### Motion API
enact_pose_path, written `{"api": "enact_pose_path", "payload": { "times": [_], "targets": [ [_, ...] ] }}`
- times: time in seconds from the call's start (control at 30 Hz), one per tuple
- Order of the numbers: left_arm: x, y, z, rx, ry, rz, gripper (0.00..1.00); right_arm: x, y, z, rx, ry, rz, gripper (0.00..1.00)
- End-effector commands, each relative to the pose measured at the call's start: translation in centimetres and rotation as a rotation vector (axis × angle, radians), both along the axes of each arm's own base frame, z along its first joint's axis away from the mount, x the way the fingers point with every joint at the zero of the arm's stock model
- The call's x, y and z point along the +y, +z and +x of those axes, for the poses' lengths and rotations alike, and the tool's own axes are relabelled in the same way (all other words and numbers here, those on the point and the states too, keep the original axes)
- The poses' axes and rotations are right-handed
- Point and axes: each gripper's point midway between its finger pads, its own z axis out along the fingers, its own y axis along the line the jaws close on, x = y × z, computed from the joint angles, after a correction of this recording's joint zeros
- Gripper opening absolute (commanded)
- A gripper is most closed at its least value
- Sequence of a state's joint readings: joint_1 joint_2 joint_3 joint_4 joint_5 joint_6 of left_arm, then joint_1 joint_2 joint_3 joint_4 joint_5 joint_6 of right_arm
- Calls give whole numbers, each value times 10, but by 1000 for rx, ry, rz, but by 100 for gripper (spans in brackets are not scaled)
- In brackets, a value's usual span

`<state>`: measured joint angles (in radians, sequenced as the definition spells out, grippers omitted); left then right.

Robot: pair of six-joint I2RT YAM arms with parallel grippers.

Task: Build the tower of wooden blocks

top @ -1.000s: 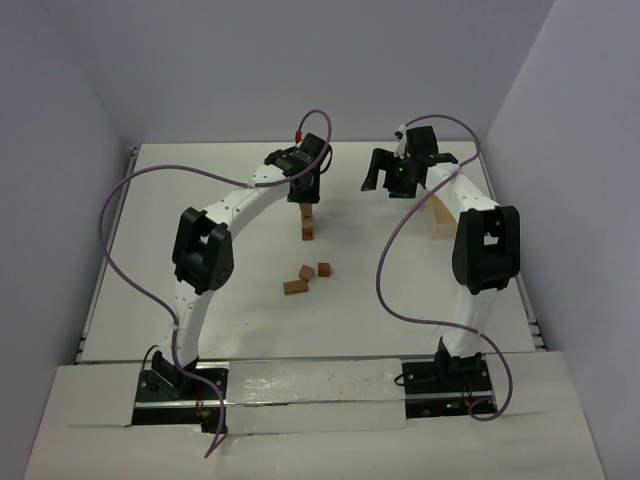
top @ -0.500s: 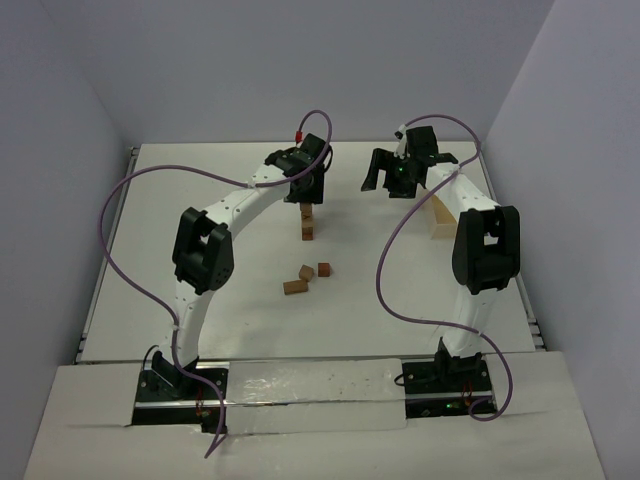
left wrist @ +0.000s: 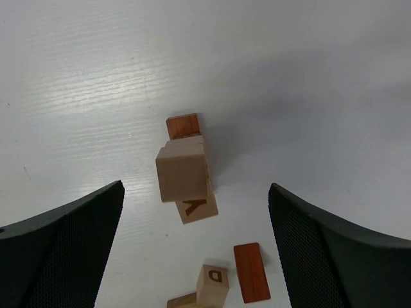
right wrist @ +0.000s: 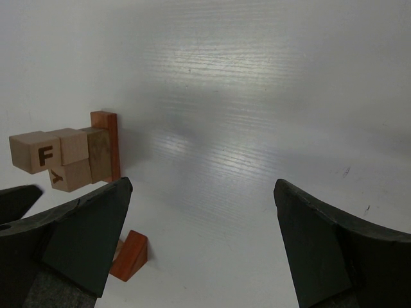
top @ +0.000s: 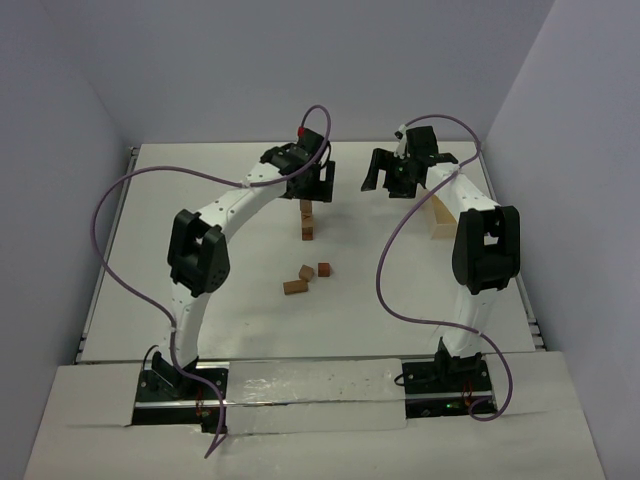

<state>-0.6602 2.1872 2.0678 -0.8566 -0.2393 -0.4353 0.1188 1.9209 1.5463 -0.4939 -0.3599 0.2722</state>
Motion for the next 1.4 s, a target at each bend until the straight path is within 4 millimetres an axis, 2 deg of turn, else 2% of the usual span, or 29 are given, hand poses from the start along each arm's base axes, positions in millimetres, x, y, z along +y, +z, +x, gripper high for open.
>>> {"api": "enact_pose_path", "payload": {
  "times": [0.0, 0.03, 0.1, 0.17, 0.2, 0.23, 0.3, 0.37, 0.47, 0.5, 0.53, 0.63, 0.7, 0.73, 0.87, 1.03, 1.13, 1.23, 1.37],
  "targets": [
    [0, 123, -1, -213, -59, -189, 99, 4, 25, 3, -76, 16, 19, 100],
    [4, 131, -2, -221, -66, -211, 99, 6, 26, 1, -83, 28, 21, 100],
    [26, 154, -1, -227, -77, -304, 99, 12, 29, -12, -109, 82, 29, 100],
    [53, 167, 2, -214, -79, -395, 99, 19, 32, -24, -138, 154, 30, 100],
    [58, 175, 1, -224, -80, -411, 99, 21, 32, -28, -152, 182, 18, 100],
    [82, 171, 4, -206, -65, -440, 99, 28, 32, -39, -170, 248, 7, 100],
    [101, 180, 0, -223, -83, -476, 99, 45, 34, -61, -190, 367, -9, 100],
    [122, 166, -2, -219, -43, -445, 99, 57, 34, -76, -229, 476, -66, 98],
    [138, 157, -14, -248, -21, -400, 99, 96, 32, -113, -289, 677, -165, 93],
    [140, 157, -14, -249, -18, -398, 99, 95, 29, -114, -287, 676, -184, 91],
    [145, 154, -18, -253, -3, -384, 99, 116, 26, -129, -303, 753, -214, 88],
    [157, 151, -19, -262, 31, -371, 99, 143, 11, -147, -297, 840, -266, 84],
    [166, 152, -18, -270, 53, -362, 99, 157, -1, -150, -276, 859, -315, 80],
    [167, 153, -18, -273, 57, -359, 99, 156, -3, -148, -271, 841, -339, 79],
    [180, 152, -15, -275, 94, -344, 99, 175, -24, -147, -212, 819, -411, 74],
    [194, 148, -8, -275, 162, -315, 99, 195, -36, -160, -215, 821, -458, 74],
    [208, 147, -1, -266, 206, -312, 99, 199, -44, -164, -194, 827, -467, 74],
    [213, 145, 4, -243, 218, -341, 99, 200, -53, -166, -169, 830, -487, 72],
    [214, 141, 6, -225, 223, -354, 99, 201, -58, -168, -155, 844, -489, 62]
  ]
}}
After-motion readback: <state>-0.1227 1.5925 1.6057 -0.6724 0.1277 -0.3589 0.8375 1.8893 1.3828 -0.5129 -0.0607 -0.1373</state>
